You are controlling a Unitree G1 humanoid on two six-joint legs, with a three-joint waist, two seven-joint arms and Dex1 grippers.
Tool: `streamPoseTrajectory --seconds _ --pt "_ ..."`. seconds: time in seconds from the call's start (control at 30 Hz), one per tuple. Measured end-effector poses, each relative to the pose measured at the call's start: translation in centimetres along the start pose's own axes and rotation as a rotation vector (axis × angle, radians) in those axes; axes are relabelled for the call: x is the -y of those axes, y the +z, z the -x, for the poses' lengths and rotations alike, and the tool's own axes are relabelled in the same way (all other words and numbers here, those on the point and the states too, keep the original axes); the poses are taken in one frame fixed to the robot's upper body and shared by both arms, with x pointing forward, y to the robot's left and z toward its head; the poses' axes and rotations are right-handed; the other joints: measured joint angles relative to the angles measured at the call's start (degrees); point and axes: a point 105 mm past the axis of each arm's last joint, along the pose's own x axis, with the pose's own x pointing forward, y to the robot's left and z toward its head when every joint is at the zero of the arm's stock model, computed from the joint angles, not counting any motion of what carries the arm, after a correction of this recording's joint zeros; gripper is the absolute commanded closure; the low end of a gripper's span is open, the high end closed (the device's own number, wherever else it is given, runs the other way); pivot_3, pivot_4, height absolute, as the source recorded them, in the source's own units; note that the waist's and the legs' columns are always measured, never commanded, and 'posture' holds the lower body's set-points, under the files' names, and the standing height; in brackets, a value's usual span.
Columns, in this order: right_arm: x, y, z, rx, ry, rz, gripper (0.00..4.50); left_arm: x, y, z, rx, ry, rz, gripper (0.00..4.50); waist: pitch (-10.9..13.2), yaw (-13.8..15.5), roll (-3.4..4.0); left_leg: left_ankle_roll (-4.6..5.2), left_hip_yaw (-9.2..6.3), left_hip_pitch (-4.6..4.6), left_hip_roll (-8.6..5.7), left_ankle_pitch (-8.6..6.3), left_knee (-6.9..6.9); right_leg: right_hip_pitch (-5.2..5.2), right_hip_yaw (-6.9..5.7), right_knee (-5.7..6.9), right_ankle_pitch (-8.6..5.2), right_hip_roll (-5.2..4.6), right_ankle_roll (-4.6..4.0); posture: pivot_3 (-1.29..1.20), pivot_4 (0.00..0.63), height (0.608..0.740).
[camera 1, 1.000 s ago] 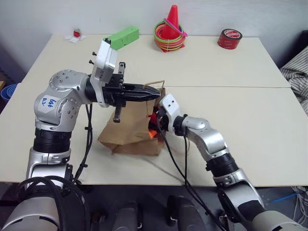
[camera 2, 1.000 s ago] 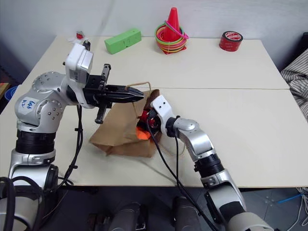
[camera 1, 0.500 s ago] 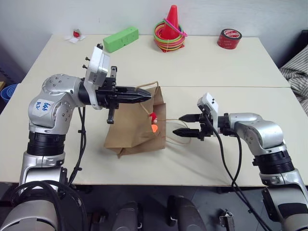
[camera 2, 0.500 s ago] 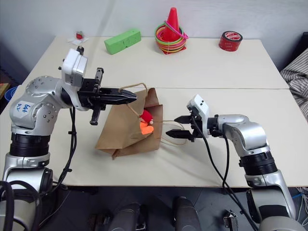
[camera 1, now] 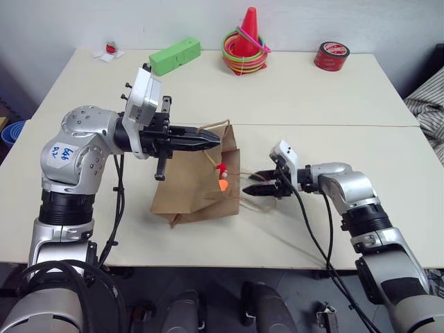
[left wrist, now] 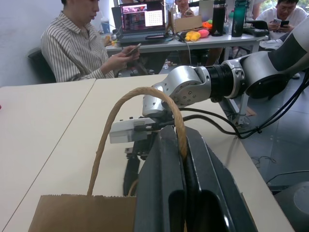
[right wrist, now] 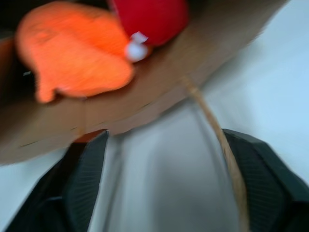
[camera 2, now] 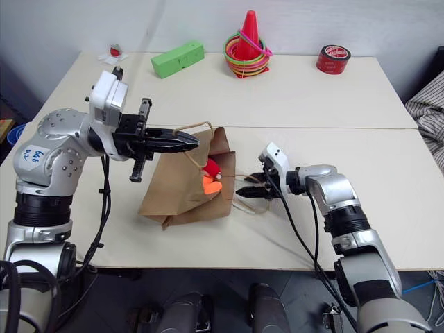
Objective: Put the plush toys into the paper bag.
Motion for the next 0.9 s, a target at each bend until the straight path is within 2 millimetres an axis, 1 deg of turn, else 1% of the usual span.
streamPoseTrajectory --seconds 0.17,0.2,0.23,0.3,0.47,0.53,0.63,0.8,0.9 --pt "-1.9 -1.4 2.1 -0.035 0.052 -0.099 3.66 -0.1 0.0 0.1 -0.003 0.01 -0.001 4.5 0.0 0.2 0.0 0.0 -0.02 0.0 0.0 0.0 0.0 0.0 -0.01 -0.01 0.0 -0.01 0.0 0.0 0.15 0.74" --pt "-2.5 -1.5 2.5 -0.021 0.063 -0.122 3.97 -0.1 -0.1 0.1 -0.003 0.012 -0.005 4.5 0.0 0.3 0.0 0.0 -0.02 0.0 0.0 0.0 0.0 0.0 -0.02 -0.01 0.0 -0.02 0.0 0.0 0.15 0.74" --pt "-3.2 -1.5 2.9 0.006 0.078 -0.156 4.39 -0.1 -0.1 0.1 -0.006 0.014 -0.009 4.5 0.0 0.6 0.0 0.0 -0.02 0.0 0.0 0.0 0.0 0.0 -0.02 -0.01 0.0 -0.02 0.0 0.0 0.15 0.74" --pt "-4.2 -1.0 4.1 0.062 0.087 -0.212 4.46 -0.2 -0.2 -0.1 -0.01 0.018 -0.022 4.5 0.0 0.8 0.0 0.0 0.01 0.0 -0.01 0.0 0.01 -0.01 0.0 0.01 0.0 -0.02 0.01 0.0 0.15 0.74" --pt "-6.0 2.3 8.7 0.273 0.058 -0.301 4.46 -1.1 -0.2 -0.5 0.018 0.039 -0.052 4.5 0.0 1.6 0.0 0.0 -0.04 0.01 0.0 -0.01 0.02 0.02 -0.02 -0.01 0.01 -0.03 0.0 0.0 0.15 0.74" --pt "-6.6 2.6 10.1 0.316 0.042 -0.326 4.46 -1.7 -0.1 -0.8 0.036 0.058 -0.075 4.5 0.0 2.0 0.0 0.02 -0.04 0.01 -0.01 -0.01 0.02 0.03 -0.02 -0.03 0.01 -0.04 0.0 0.0 0.15 0.74" --pt "-7.4 3.4 11.5 0.377 0.04 -0.355 4.46 -2.7 0.1 -1.2 0.061 0.092 -0.104 4.5 0.0 2.4 0.0 0.03 0.0 0.01 -0.03 -0.02 0.02 0.02 0.0 -0.02 0.02 -0.03 0.02 0.0 0.15 0.74" --pt "-8.3 6.4 14.1 0.508 0.019 -0.291 4.46 -4.2 0.8 -1.8 0.097 0.139 -0.167 4.5 0.0 2.5 0.0 0.03 0.02 0.01 -0.01 -0.02 0.0 0.0 0.01 -0.01 0.02 -0.01 0.02 0.0 0.15 0.74" --pt "-8.1 7.7 14.8 0.561 -0.015 -0.268 4.46 -5.5 0.9 -1.3 0.089 0.195 -0.214 4.5 0.0 2.4 0.0 0.03 0.11 0.01 -0.02 -0.02 -0.02 -0.03 0.02 0.01 0.02 0.0 0.02 0.0 0.15 0.74"
